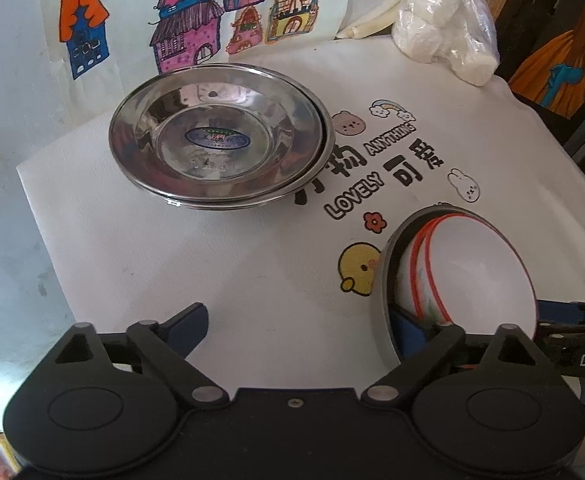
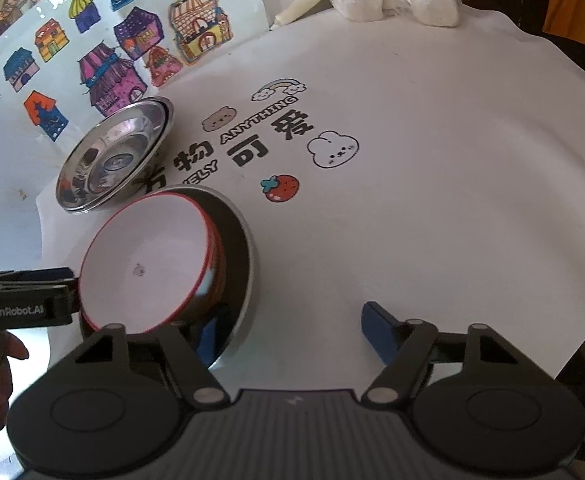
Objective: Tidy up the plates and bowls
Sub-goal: 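Move both tools to the rim of the steel bowl holding the white bowls, then close both tools on the steel bowl's rim, then lift the steel bowl stack with both tools and carry it toward the steel plates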
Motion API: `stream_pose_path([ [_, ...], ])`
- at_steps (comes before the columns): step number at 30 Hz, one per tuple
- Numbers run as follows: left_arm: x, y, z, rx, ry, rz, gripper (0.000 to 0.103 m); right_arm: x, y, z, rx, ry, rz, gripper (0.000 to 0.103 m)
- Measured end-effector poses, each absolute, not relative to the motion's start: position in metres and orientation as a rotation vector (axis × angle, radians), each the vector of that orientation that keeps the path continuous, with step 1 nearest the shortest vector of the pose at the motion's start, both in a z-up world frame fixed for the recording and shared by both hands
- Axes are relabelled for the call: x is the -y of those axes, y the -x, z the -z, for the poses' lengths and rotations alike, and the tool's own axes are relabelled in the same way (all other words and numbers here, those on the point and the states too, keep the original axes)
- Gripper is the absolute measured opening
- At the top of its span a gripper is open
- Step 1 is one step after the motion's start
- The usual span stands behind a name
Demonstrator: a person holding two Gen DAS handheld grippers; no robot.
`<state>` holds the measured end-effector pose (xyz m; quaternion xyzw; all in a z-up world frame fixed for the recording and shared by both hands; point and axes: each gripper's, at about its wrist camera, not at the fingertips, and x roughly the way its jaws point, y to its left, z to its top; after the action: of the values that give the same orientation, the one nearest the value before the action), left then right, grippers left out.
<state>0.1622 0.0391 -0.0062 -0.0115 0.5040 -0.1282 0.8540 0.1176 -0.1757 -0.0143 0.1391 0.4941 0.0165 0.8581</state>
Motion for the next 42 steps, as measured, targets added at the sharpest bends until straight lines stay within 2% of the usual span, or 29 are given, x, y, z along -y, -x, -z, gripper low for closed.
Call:
stream_pose_path([
  [4,-0.039,-0.162,0.006,-1.058,0.047,0.27,0.089,0.172,-0.117,0.012,-1.039,-0.294,-0.044,0.069],
  [6,-0.042,-0.163,0.007,-1.063,0.079,0.279,0.084,0.173,-0.116,0.012,-1.026,-0.304,-0.053,0.065],
  [11,-0.037,-0.161,0.005,-1.059,0.078,0.313,0.069,0.174,-0.117,0.013,-1.022,-0.372,-0.122,0.038],
  [17,-0.033,-0.157,0.003,-1.043,0.084,0.361,0.054,0.171,-0.116,0.017,-1.019,-0.412,-0.153,0.026],
  [22,-0.033,-0.155,0.003,-1.036,0.121,0.395,0.041,0.172,-0.112,0.019,-0.994,-0.43,-0.159,0.024],
  [25,-0.034,-0.151,0.003,-1.022,0.15,0.424,0.028,0.172,-0.109,0.02,-0.975,-0.437,-0.157,0.024],
  [27,-0.033,-0.149,0.004,-1.016,0.17,0.449,0.014,0.171,-0.106,0.02,-0.956,-0.432,-0.155,0.024],
  [42,-0.033,-0.141,0.0,-0.963,0.193,0.43,0.012,0.167,-0.102,0.02,-0.934,-0.424,-0.142,0.022],
])
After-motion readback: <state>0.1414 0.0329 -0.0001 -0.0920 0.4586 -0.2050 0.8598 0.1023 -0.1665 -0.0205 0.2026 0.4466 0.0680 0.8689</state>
